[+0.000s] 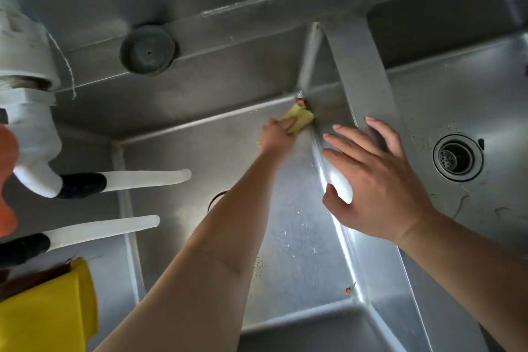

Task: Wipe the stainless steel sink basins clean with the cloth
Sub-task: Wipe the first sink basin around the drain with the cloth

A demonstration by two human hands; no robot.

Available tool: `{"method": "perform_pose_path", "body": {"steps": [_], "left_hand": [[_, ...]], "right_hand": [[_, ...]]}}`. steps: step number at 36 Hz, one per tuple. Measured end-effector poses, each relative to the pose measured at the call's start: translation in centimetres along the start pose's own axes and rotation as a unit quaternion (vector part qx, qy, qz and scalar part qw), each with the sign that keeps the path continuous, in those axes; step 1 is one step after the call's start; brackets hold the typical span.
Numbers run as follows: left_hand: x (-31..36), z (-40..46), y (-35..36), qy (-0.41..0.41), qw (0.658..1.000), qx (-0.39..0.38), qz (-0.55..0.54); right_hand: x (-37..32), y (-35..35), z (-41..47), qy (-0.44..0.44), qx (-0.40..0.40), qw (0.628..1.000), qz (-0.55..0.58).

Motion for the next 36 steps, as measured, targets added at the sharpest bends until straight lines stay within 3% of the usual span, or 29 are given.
{"method": "perform_pose_path", "body": {"steps": [6,11,17,27,36], "left_hand": [[1.2,-0.9,2.7,0.053,0.995,-0.028,0.075],[-0.4,-3.0,3.4,0.12,0.971,-0.115,0.174],[-2.6,-7.5,6.8,0.161,0.953,-0.168,0.194],[-6.1,-16.3,11.9,0.176,0.917,-0.275,0.229],[-11.3,-25.4,15.8,0.138,0.89,-0.348,0.262]], "right_hand": [[-0.1,-0.2,0.0,-0.001,0.003,1.0,0.007],[-0.1,-0.1,0.1,0.005,-0.016,1.0,-0.004],[-0.2,-0.2,0.0,0.001,-0.007,1.0,-0.021],[-0.2,0.1,0.1,0.009,-0.005,0.999,-0.05],[-0.4,0.3,0.0,0.013,-0.013,0.997,-0.073]]}}
Point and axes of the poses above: each hand's wrist, its own z-axis towards the middle knuckle, its own y-axis out of the palm, x = y × z, the point moved 5 cm from there along z, towards the middle knuckle, and after that the axes turned 9 degrees about -x, right-handed, at the moved point
